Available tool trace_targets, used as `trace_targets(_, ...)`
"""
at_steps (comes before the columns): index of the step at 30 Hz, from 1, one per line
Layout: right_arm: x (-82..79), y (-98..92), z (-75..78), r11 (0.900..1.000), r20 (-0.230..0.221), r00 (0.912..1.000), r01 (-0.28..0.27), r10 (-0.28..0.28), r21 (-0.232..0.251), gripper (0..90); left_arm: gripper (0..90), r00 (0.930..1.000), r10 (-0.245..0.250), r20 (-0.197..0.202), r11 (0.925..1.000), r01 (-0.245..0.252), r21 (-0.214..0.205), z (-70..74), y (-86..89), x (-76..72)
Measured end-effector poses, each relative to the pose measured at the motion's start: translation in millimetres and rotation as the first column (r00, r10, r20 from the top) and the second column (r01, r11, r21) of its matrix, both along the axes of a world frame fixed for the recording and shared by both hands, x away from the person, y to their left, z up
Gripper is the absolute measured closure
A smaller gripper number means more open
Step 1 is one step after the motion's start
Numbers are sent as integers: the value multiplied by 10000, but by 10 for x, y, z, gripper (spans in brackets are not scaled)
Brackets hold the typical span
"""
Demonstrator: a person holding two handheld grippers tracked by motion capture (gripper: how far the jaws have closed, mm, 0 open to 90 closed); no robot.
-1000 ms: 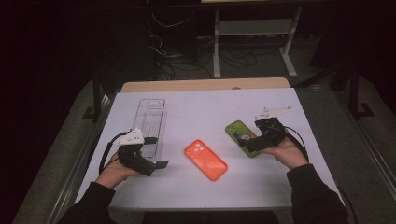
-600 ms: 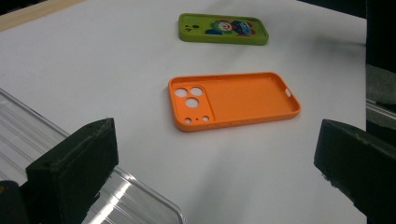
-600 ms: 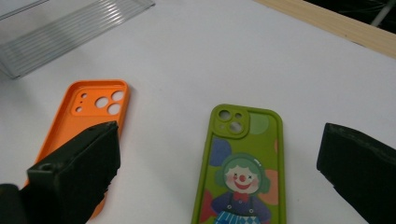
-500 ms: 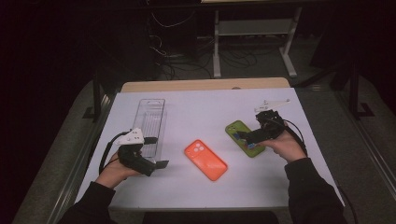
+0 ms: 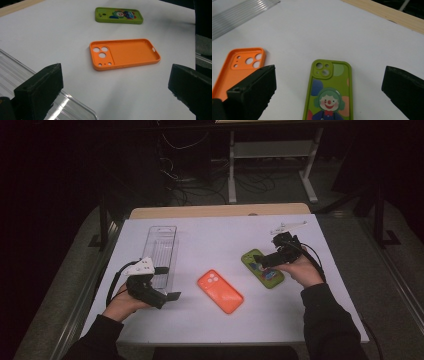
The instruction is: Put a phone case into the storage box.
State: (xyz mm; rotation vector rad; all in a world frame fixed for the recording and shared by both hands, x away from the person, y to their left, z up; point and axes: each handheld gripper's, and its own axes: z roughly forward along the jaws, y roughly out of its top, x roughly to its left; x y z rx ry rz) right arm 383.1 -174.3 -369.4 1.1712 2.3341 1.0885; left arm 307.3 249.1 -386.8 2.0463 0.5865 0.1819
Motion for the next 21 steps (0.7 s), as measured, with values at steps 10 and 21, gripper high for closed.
trace_targets(10, 74, -46, -39, 9980, -99, 9980, 615, -616, -132, 0, 0, 10000, -16, -16, 10000, 16, 19, 0, -1, 2)
trace_targets(21, 91, -68, -58, 9952, -273, 9950, 956, -962, -218, 0, 0, 10000, 15, -45, 10000, -15, -4, 2, 2, -3)
